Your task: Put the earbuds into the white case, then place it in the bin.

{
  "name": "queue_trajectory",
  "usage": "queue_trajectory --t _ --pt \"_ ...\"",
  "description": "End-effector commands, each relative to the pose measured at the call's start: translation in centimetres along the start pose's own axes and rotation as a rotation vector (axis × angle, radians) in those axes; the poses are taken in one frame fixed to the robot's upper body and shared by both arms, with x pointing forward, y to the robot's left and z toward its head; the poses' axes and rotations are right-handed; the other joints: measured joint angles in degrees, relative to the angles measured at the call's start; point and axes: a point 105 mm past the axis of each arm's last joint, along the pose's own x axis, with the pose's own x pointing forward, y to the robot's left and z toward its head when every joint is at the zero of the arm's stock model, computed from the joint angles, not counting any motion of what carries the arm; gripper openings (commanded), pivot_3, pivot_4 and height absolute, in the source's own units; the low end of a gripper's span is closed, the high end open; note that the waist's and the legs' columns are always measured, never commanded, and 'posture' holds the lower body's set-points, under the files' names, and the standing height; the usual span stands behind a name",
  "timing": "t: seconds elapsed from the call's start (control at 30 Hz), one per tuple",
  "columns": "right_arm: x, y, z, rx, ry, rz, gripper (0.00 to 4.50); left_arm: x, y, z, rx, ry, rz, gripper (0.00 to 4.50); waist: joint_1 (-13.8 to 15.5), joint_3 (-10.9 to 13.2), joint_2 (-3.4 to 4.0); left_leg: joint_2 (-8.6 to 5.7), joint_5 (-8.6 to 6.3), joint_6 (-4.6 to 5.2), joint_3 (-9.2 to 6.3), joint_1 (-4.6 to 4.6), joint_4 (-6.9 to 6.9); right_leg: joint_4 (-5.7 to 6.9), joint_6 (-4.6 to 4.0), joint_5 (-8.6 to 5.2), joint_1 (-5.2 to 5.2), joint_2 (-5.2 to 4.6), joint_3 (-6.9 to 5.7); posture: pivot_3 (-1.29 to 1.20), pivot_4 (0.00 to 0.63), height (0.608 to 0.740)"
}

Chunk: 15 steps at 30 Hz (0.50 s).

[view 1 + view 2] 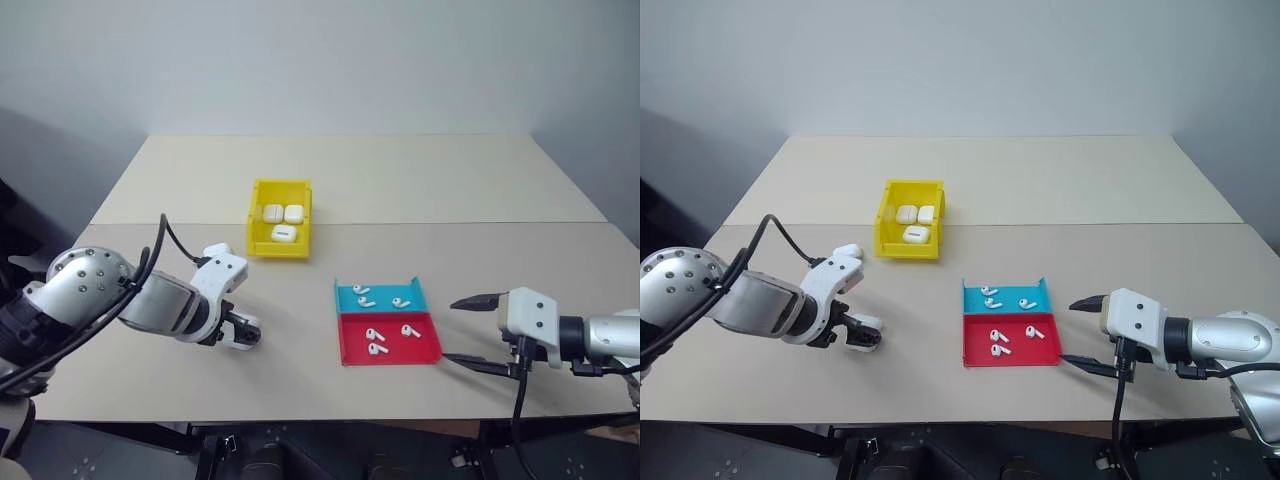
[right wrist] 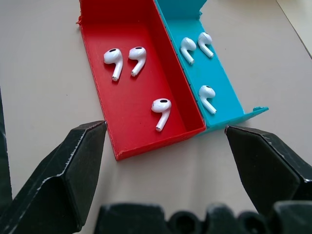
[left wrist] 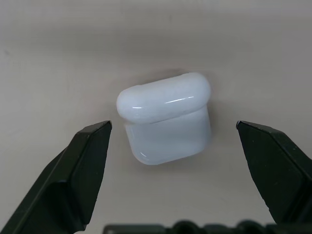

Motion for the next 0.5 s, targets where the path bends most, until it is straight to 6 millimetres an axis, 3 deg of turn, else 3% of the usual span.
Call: queue_trajectory --t 0.03,0.5 --pt "-0.1 -0.3 0.6 -0.030 -0.008 -0.011 4.50 -0.1 -0.1 0.2 -0.002 -0.009 -0.001 4.48 0.1 0.0 0.00 0.00 0.00 0.00 0.00 0.00 0.00 0.00 0.00 0.00 0.00 0.00 0.00 0.00 0.150 0.740" --pt "-0.2 -0.5 0.6 -0.033 -0.003 -0.008 4.50 1.3 0.5 -0.5 -0.055 0.021 0.059 4.48 0.1 0.0 0.00 -0.02 0.00 -0.01 -0.01 0.01 0.01 0.00 0.00 0.00 0.01 -0.02 0.00 0.00 0.150 0.740"
